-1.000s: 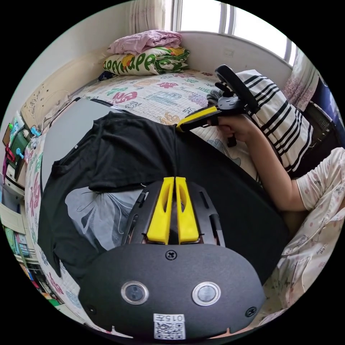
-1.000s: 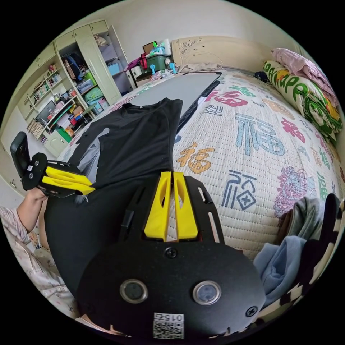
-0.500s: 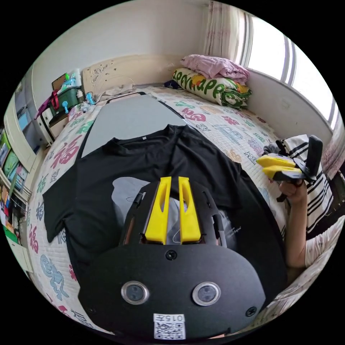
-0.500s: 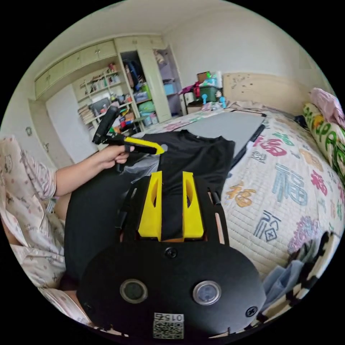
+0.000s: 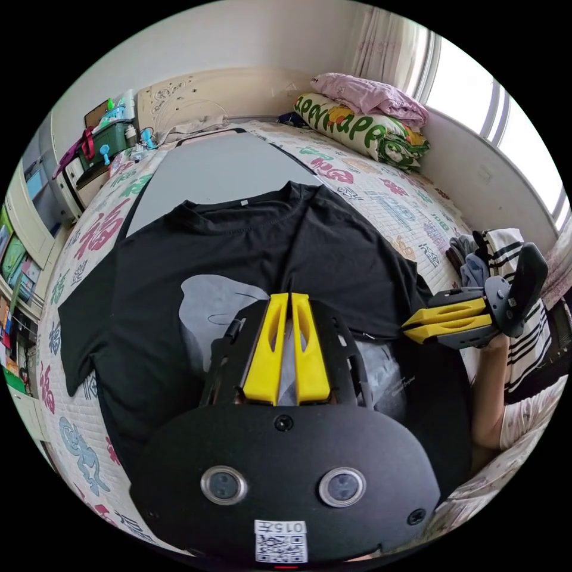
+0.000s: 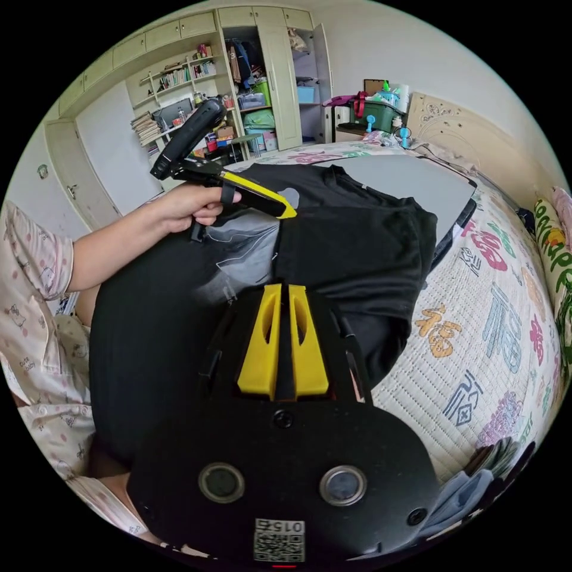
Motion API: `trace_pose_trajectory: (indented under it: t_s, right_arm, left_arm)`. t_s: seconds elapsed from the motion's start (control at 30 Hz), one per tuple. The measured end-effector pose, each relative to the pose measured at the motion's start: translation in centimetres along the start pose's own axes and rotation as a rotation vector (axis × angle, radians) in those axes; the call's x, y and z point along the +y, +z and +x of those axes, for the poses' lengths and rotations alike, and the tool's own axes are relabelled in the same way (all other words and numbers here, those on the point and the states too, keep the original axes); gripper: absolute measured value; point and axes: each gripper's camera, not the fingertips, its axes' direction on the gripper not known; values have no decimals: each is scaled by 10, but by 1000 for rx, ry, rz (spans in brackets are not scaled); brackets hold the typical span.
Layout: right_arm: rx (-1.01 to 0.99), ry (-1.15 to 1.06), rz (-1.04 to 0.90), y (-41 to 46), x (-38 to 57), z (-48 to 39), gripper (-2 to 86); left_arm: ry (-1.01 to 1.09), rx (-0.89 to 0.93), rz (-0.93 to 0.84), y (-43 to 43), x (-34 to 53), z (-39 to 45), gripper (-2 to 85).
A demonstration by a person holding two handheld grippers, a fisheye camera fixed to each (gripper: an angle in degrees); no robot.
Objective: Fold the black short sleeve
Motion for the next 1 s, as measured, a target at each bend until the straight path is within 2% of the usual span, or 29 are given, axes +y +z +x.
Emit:
trace_pose_trajectory:
  t_s: [0.17,0.53,0.7,0.8,0.93,1.0]
  right_arm:
    - [-48,-20,11,-7,17,26,19]
    - [-100,-9,55,-18,47,97,40]
    - [125,258,141,-32,78,180,52]
    - [193,330,150,-23,83,208,59]
    - [206,340,102,3,80,231,57]
    - [218,351,62,21,81,246,49]
  left_arm:
    - [25,-15,25,-1,-1,25,5]
    - [30,-103,12,63,-19,82,9]
    - [7,-96,60,79,-31,105,35]
    - [114,48,118,88,-36,154,47]
    - [298,244,29,150,-50,244,61]
    - [337,270,-18,182,-53,270,61]
